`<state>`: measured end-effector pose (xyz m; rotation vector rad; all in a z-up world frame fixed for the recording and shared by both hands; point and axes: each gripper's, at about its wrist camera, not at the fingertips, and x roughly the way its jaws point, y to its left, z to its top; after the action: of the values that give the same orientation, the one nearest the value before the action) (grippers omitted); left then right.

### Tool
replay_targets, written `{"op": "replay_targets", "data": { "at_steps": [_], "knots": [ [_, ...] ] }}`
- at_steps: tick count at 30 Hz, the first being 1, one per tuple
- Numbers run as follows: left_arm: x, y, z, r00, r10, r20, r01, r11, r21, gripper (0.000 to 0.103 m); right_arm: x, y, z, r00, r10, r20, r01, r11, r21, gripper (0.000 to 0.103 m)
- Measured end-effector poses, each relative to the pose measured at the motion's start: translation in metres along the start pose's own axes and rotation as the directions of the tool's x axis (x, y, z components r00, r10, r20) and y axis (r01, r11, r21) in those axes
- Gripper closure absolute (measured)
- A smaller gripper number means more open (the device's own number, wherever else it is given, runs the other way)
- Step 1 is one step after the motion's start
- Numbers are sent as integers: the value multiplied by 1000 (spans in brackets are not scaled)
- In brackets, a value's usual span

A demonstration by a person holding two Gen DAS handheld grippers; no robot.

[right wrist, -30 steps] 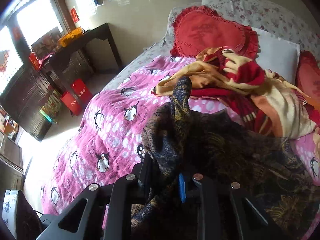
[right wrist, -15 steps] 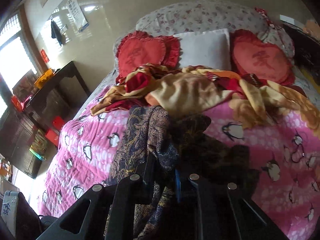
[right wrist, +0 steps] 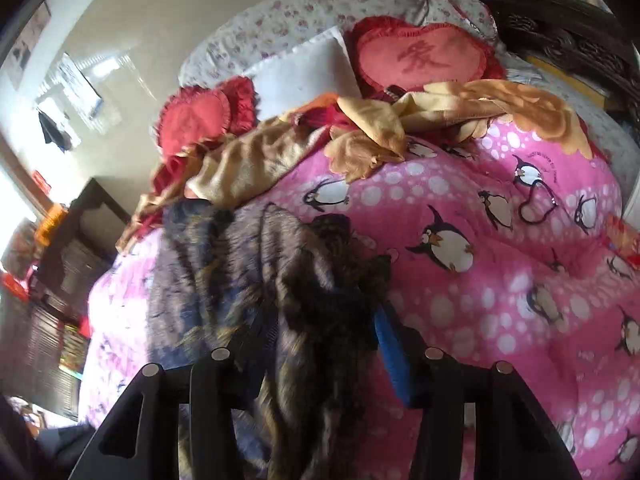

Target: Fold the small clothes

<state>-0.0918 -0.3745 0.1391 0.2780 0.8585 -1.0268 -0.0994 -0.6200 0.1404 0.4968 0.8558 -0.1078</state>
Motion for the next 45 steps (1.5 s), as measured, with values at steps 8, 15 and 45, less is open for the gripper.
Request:
{"op": "replay_targets", "data": {
  "at_steps": [8, 15, 45],
  "knots": [
    [9, 34, -43, 971, 228, -72, -232, 971, -54, 40, -24, 50, -64, 995, 60, -80, -70, 989, -129, 67],
    [43, 60, -89, 961, 196, -193, -226, 963, -144, 40, -6, 27, -117, 968, -182, -170, 139, 962, -236, 79],
    [32, 58, -71, 966, 217, -140, -241, 951, -193, 40, -24, 19, -31, 998, -58, 32, 61, 994, -86, 69]
  ]
}}
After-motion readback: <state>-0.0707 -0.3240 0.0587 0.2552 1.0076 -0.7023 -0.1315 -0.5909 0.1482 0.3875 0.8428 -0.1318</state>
